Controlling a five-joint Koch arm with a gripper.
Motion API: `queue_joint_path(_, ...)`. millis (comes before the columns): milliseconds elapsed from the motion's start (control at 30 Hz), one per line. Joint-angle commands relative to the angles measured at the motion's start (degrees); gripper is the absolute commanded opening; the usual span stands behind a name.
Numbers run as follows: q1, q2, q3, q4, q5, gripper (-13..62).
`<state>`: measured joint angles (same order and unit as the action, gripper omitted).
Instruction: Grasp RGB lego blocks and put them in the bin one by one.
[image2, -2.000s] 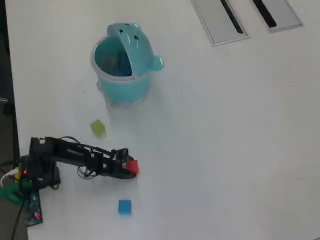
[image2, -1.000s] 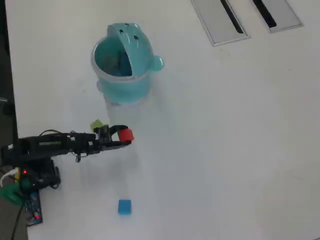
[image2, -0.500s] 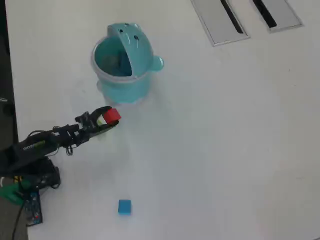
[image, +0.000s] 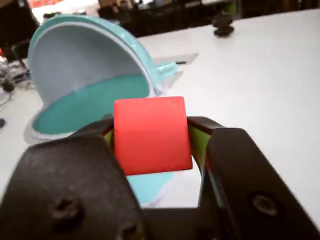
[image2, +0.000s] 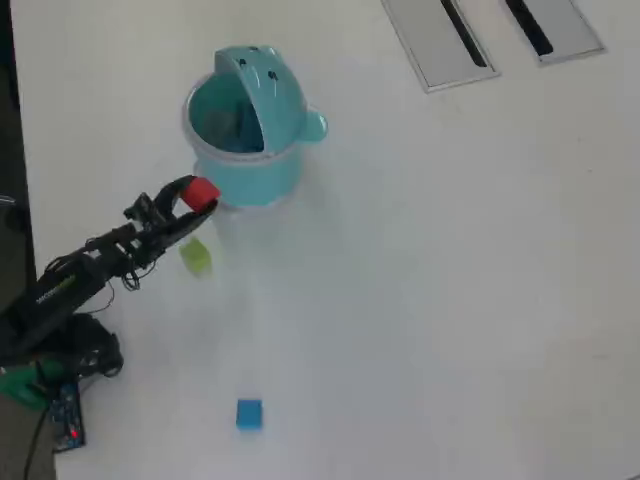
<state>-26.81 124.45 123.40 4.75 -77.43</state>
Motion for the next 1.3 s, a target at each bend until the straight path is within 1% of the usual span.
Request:
queue_joint_path(0, -1.41, 0.97, -9.14, -0.70, -0.97, 10.0)
queue_joint_path(233, -9.49, -3.87, -12.92, -1.05, -4.31, 10.1)
queue_joint_path(533, -13.89, -11.69, -19.34, -1.41, -7.47, 10.0)
queue_joint_path(700, -14.68, -15.56, -22.94, -1.41, -8.70, 10.0)
queue_joint_path(833, -16.52, -23.12, -31.55, -1.14, -10.28, 9.9)
queue_joint_path(1067, -17.14, -32.87, -42.89, -0.88, -11.07, 9.9)
queue_joint_path(1267, -17.14, -37.53, -46.93, -1.23, -11.95, 9.9)
